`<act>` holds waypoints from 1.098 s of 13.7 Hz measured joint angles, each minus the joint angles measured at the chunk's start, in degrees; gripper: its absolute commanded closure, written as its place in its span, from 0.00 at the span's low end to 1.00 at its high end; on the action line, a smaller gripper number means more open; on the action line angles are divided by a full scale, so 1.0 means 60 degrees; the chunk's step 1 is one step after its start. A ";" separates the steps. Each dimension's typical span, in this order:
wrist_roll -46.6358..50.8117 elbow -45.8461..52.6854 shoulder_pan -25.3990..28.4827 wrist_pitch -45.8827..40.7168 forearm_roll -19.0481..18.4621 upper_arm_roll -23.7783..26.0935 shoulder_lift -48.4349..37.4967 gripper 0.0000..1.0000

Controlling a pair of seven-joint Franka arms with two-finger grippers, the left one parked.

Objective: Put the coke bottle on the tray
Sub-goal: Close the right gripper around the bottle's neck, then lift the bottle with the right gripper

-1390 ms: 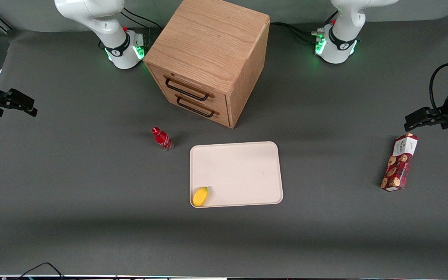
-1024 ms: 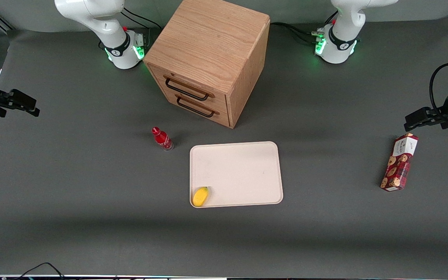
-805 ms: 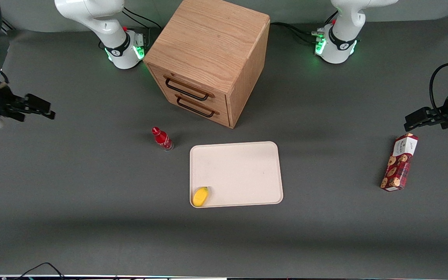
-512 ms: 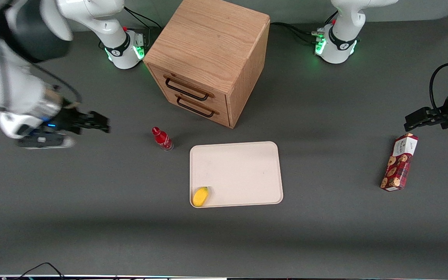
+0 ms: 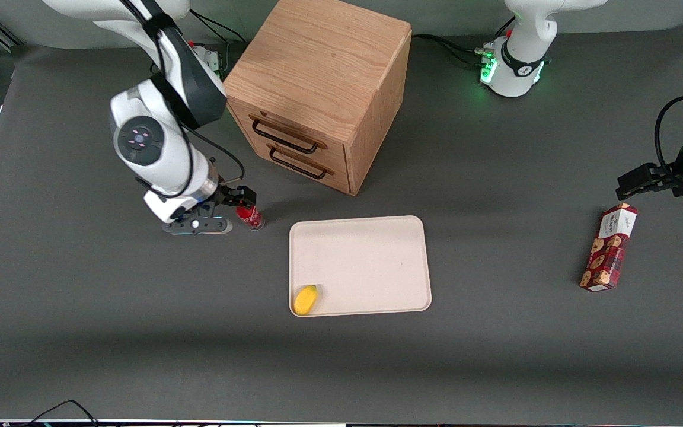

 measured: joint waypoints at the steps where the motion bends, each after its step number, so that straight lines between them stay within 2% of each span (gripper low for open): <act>1: 0.0001 -0.0386 -0.0001 0.0357 -0.0032 0.0012 0.0016 0.00; 7: 0.0001 -0.1461 -0.0030 0.1491 -0.0372 0.0012 0.0211 0.00; 8: 0.0001 -0.1531 -0.0041 0.1548 -0.0376 0.0012 0.0246 0.04; 9: 0.0001 -0.1582 -0.0045 0.1599 -0.0378 0.0012 0.0258 0.19; 12: 0.0001 -0.1600 -0.0045 0.1603 -0.0379 0.0012 0.0262 0.92; 13: 0.0009 -0.1608 -0.0045 0.1603 -0.0379 0.0012 0.0262 1.00; 15: 0.0141 -0.1611 -0.0044 0.1606 -0.0379 0.0014 0.0262 1.00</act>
